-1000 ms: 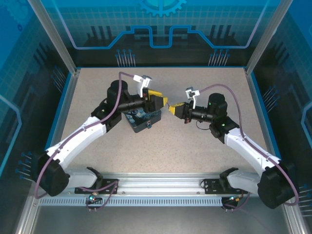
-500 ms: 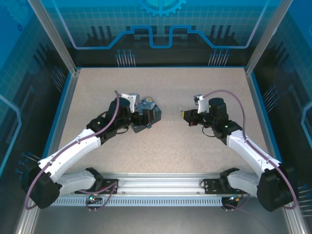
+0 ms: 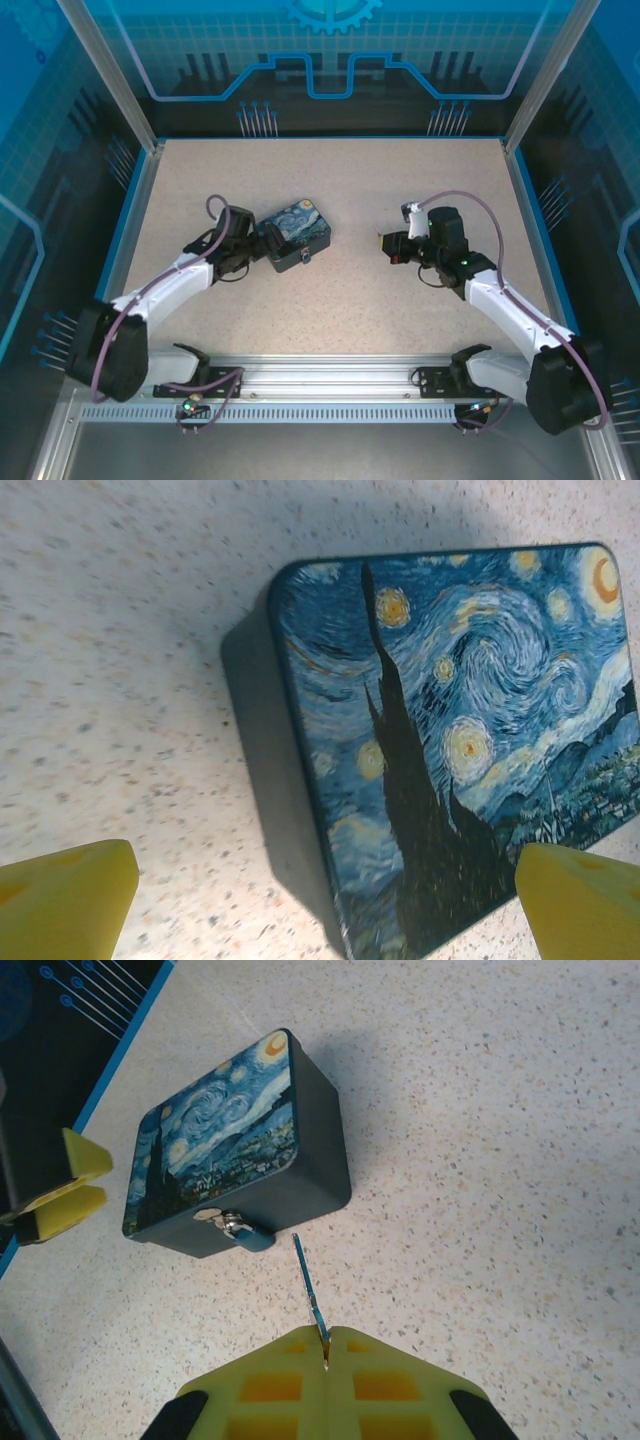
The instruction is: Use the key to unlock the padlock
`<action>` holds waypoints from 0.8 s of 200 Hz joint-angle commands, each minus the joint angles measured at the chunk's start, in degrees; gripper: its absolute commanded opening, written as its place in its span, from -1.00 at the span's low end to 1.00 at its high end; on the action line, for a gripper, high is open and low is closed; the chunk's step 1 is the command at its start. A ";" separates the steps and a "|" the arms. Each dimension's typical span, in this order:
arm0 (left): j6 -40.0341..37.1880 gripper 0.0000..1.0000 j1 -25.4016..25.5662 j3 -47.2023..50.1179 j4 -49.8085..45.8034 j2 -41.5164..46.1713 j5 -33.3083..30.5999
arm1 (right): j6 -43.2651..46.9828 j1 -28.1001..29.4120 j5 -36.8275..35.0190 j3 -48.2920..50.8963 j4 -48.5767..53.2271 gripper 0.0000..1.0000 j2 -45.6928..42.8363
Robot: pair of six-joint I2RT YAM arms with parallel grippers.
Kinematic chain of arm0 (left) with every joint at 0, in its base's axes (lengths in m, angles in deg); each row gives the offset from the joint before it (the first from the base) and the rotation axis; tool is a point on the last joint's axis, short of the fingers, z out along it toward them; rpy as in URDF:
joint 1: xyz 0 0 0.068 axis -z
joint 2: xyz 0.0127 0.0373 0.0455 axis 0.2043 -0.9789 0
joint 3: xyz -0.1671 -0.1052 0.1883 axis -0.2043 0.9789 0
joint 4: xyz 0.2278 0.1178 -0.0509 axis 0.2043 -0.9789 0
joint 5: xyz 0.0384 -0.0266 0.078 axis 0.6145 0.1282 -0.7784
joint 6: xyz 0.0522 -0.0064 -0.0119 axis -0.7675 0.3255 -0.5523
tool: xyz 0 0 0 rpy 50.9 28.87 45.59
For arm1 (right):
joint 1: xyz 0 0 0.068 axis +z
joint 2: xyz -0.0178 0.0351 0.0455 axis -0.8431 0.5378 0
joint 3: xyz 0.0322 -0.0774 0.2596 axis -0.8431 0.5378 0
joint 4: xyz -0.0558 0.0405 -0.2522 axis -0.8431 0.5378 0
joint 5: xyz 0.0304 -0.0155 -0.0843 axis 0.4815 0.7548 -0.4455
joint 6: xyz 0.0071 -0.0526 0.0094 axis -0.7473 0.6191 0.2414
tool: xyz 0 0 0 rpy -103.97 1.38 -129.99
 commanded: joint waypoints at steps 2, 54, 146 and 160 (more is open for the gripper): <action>0.56 0.98 -0.51 -2.72 5.50 -5.18 3.13 | 0.89 -1.22 -0.65 1.14 1.55 -1.00 -1.97; -1.53 0.98 -1.62 -7.87 11.09 -14.41 5.79 | 1.18 -2.88 0.47 2.10 2.01 -1.00 -2.97; -7.56 0.97 -3.12 -23.43 10.33 -27.75 8.76 | 1.15 -3.51 0.68 3.09 2.06 -1.00 -3.62; -8.67 0.98 -3.12 -23.21 8.84 -26.07 5.55 | 1.13 -3.56 -0.06 3.41 2.35 -1.00 -4.14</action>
